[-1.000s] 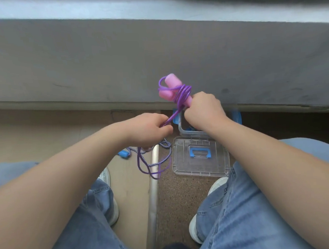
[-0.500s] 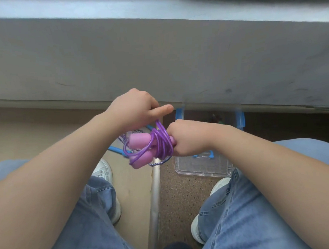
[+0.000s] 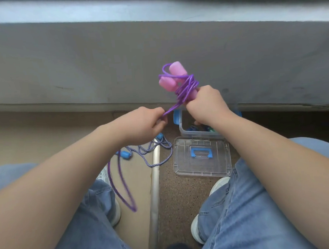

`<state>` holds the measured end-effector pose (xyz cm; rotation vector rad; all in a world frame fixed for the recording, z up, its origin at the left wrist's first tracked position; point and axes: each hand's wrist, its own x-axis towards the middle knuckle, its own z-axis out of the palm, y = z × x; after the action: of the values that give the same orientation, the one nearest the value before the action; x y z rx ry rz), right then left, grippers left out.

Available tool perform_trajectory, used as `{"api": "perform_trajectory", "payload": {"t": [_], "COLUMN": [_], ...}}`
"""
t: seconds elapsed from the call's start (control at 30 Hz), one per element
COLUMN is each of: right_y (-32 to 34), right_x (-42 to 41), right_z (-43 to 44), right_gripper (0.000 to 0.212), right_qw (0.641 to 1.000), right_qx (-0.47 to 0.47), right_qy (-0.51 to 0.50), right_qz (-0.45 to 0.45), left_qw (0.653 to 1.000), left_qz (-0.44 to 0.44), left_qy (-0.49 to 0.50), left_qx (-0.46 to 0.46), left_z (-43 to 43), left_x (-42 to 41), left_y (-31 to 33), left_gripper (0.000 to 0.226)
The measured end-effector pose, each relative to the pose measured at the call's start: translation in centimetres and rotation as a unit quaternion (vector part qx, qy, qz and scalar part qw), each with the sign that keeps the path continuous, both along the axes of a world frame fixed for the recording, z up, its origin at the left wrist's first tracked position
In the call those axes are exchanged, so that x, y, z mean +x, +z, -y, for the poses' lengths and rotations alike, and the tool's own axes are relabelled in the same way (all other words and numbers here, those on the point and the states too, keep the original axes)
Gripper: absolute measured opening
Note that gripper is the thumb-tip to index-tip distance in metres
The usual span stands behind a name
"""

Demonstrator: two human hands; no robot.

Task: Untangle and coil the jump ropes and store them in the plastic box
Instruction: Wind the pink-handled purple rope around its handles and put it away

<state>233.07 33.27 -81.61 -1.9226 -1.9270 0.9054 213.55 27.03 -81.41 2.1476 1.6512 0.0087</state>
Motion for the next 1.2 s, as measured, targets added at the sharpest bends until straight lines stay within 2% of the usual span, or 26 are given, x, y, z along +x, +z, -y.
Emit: {"api": "perform_trajectory", "payload": {"t": [0.07, 0.13, 0.23, 0.4, 0.5, 0.6, 0.7, 0.8, 0.87, 0.93, 1.0, 1.1, 1.2], "right_y": [-0.2, -0.5, -1.0, 0.6, 1.7, 1.5, 1.4, 1.3, 1.1, 1.0, 0.6, -0.3, -0.5], "right_x": [0.5, 0.2, -0.9, -1.8, -1.7, -2.0, -2.0, -1.8, -2.0, -2.4, -2.0, -1.2, -1.1], "right_z": [-0.2, 0.4, 1.9, 3.3, 3.7, 4.3, 4.4, 4.2, 4.1, 3.7, 2.4, 0.5, 0.7], "right_gripper": [0.013, 0.013, 0.007, 0.018, 0.027, 0.033, 0.038, 0.032, 0.026, 0.022, 0.019, 0.013, 0.015], "right_qw": [0.991, 0.975, 0.945, 0.902, 0.874, 0.866, 0.894, 0.924, 0.939, 0.959, 0.976, 0.992, 0.994], "right_qx": [0.004, -0.039, -0.072, -0.022, -0.008, 0.003, -0.002, -0.025, -0.035, -0.027, -0.033, -0.036, -0.006], "right_qy": [0.045, 0.116, 0.251, 0.387, 0.445, 0.472, 0.443, 0.38, 0.328, 0.236, 0.112, 0.017, 0.078], "right_qz": [0.127, 0.186, 0.198, 0.191, 0.196, 0.164, 0.067, -0.031, -0.099, -0.155, -0.182, -0.119, 0.081], "left_qw": [0.996, 0.978, 0.955, 0.948, 0.96, 0.989, 0.992, 0.97, 0.967, 0.979, 0.989, 0.997, 0.994], "left_qz": [-0.023, -0.072, -0.104, -0.048, -0.068, -0.026, 0.093, 0.205, 0.221, 0.189, 0.115, 0.052, -0.056], "left_qy": [-0.042, -0.089, -0.133, -0.069, -0.027, 0.018, 0.058, 0.128, 0.123, 0.077, 0.076, 0.041, -0.04], "left_qx": [0.073, 0.173, 0.242, 0.307, 0.27, 0.148, 0.066, -0.005, -0.02, 0.006, 0.05, 0.037, 0.089], "left_z": [-0.1, -0.4, -0.9, -0.7, -0.7, -1.1, -1.0, -1.5, -1.7, -1.5, -1.3, -0.2, 0.2], "left_x": [-0.3, -0.5, -1.3, -1.9, -1.9, -2.2, -1.9, -1.1, -1.4, -2.0, -1.6, -0.2, -0.1], "left_y": [0.5, 1.6, 2.6, 3.3, 3.3, 2.8, 2.4, 1.8, 1.2, 0.3, 0.2, 0.3, 0.4], "left_gripper": [0.025, 0.036, 0.052, 0.056, 0.059, 0.067, 0.072, 0.066, 0.054, 0.033, 0.035, 0.03, 0.028]}}
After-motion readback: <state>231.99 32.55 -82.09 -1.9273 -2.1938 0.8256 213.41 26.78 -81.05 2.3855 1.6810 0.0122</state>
